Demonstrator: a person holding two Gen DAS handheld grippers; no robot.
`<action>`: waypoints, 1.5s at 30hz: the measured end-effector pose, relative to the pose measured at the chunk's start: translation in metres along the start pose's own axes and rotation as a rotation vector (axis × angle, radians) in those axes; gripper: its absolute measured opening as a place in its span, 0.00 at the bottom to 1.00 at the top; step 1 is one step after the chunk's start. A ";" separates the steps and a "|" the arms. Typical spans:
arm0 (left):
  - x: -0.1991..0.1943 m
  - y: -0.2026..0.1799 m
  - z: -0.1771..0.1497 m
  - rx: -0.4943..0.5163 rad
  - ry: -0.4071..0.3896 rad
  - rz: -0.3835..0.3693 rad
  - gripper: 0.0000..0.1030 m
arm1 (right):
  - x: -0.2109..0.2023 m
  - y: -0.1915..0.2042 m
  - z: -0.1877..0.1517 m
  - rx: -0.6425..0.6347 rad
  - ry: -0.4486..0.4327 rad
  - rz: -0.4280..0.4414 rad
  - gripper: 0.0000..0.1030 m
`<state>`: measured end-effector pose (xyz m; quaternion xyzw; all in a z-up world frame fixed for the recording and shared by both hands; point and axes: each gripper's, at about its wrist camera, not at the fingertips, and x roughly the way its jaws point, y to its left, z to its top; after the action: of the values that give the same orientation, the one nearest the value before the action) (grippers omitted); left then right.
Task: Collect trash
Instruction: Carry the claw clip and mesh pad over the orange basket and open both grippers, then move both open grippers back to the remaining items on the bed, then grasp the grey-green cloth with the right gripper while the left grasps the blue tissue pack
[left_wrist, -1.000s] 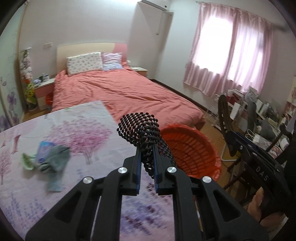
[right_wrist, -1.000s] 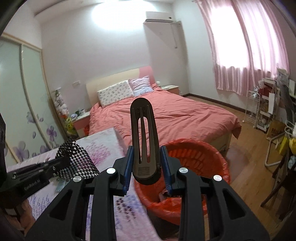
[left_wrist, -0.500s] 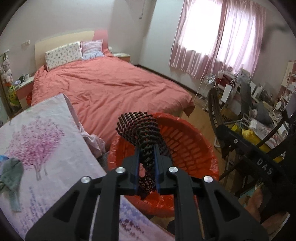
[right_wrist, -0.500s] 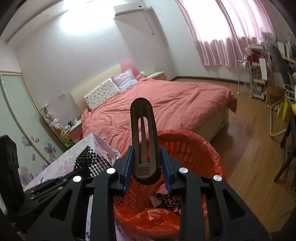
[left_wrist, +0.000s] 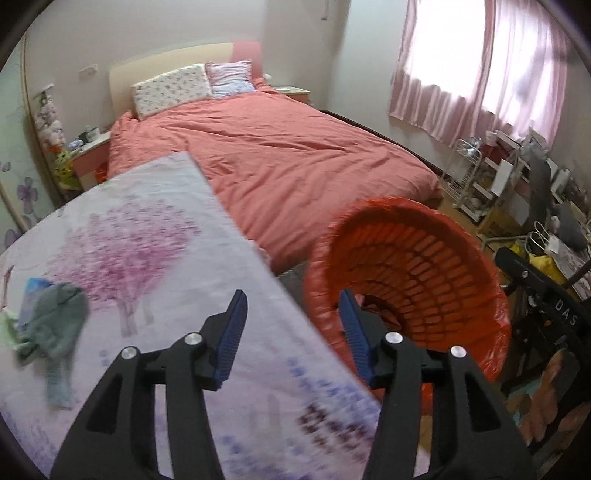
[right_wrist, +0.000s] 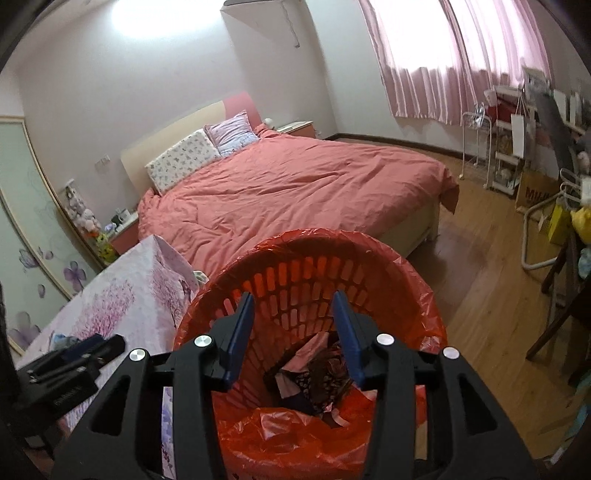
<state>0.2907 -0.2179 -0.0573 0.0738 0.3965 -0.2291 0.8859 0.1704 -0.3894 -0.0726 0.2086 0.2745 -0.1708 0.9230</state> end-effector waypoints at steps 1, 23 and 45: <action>-0.006 0.007 -0.002 0.001 -0.008 0.018 0.52 | -0.003 0.003 0.002 -0.013 -0.003 -0.001 0.44; -0.118 0.240 -0.097 -0.299 -0.054 0.358 0.62 | -0.002 0.194 -0.049 -0.326 0.119 0.256 0.48; -0.121 0.307 -0.122 -0.422 -0.020 0.363 0.73 | 0.049 0.309 -0.101 -0.419 0.297 0.405 0.08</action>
<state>0.2811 0.1334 -0.0661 -0.0449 0.4070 0.0202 0.9121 0.2980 -0.0867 -0.0880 0.0870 0.3882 0.1089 0.9110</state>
